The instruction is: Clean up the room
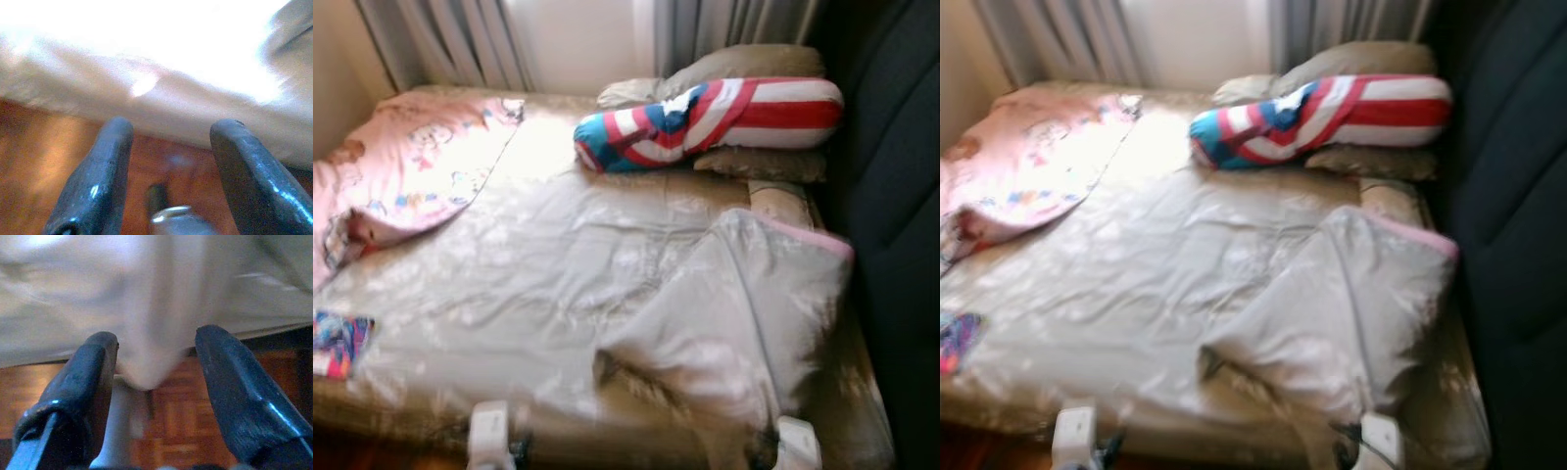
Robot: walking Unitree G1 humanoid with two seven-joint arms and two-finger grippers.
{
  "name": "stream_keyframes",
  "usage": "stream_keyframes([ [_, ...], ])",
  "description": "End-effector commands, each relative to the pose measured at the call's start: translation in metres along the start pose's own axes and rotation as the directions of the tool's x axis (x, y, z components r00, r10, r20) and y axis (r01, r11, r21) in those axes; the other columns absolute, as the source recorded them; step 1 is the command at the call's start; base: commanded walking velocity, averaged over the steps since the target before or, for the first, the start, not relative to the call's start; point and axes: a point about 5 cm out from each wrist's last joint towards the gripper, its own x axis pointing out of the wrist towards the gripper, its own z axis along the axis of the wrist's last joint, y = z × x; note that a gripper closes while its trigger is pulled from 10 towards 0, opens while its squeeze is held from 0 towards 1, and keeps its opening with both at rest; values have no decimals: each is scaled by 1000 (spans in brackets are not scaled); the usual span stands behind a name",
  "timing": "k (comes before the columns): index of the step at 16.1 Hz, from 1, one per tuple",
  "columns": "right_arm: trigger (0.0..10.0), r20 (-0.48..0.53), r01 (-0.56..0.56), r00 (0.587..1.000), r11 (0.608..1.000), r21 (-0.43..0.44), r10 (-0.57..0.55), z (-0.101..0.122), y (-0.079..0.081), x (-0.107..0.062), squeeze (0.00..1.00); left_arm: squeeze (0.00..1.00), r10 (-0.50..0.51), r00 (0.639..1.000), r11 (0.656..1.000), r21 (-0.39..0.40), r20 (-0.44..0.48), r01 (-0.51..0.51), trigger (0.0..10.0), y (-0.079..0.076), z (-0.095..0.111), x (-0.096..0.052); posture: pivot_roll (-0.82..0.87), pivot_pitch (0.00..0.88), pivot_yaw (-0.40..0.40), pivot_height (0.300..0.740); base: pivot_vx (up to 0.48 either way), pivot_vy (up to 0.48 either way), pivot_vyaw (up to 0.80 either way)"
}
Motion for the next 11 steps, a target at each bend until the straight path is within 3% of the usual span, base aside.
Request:
stream_keyframes([
  [1, 10000, 44, -10, 999, 1000, 17, 9, 7, 5, 2, 0, 0, 5, 1000, 1000, 10, 13, -6, 10000, 7, -2, -2, -32, 94, -33, 740, 0, 0, 0],
  [2, 10000, 66, -9, 998, 1000, 25, 8, 9, 5, 1, 0, 0, -1, 998, 1000, 14, 62, 0, 10000, 8, 8, 0, -32, 95, -33, 740, 0, 0, 0],
  [3, 10000, 218, -55, 975, 998, 21, 49, 49, 24, 7, 0, 0, -4, 993, 1000, 11, 117, 3, 10000, 10, 19, 2, -30, 95, -35, 740, 0, 0, 0],
  [4, 10000, 305, -92, 949, 995, 23, 81, 72, 36, 8, 0, 0, -8, 986, 1000, 13, 166, 6, 10000, 11, 29, 3, -29, 95, -35, 740, 0, 0, 0],
  [6, 10000, 387, -153, 912, 988, 15, 135, 87, 42, 6, 0, 0, -46, 953, 999, 25, 299, 40, 10000, 9, 49, 1, -36, 97, -36, 740, 0, 0, 0],
  [8, 10000, 430, -172, 890, 985, 6, 153, 94, 45, 5, 0, 0, -55, 926, 998, 24, 374, 50, 10000, 7, 58, -2, -47, 97, -33, 740, 0, 0, 0],
  [9, 10000, 478, -188, 863, 982, 9, 161, 101, 46, 3, 0, 0, -57, 896, 998, 15, 441, 56, 10000, 6, 66, -8, -54, 95, -31, 740, 0, 0, 0],
  [11, 10000, 511, -201, 842, 980, -3, 174, 103, 47, 0, 0, 0, -70, 871, 997, 22, 487, 69, 10000, 3, 71, -14, -59, 89, -28, 740, 0, 0, 0],
])
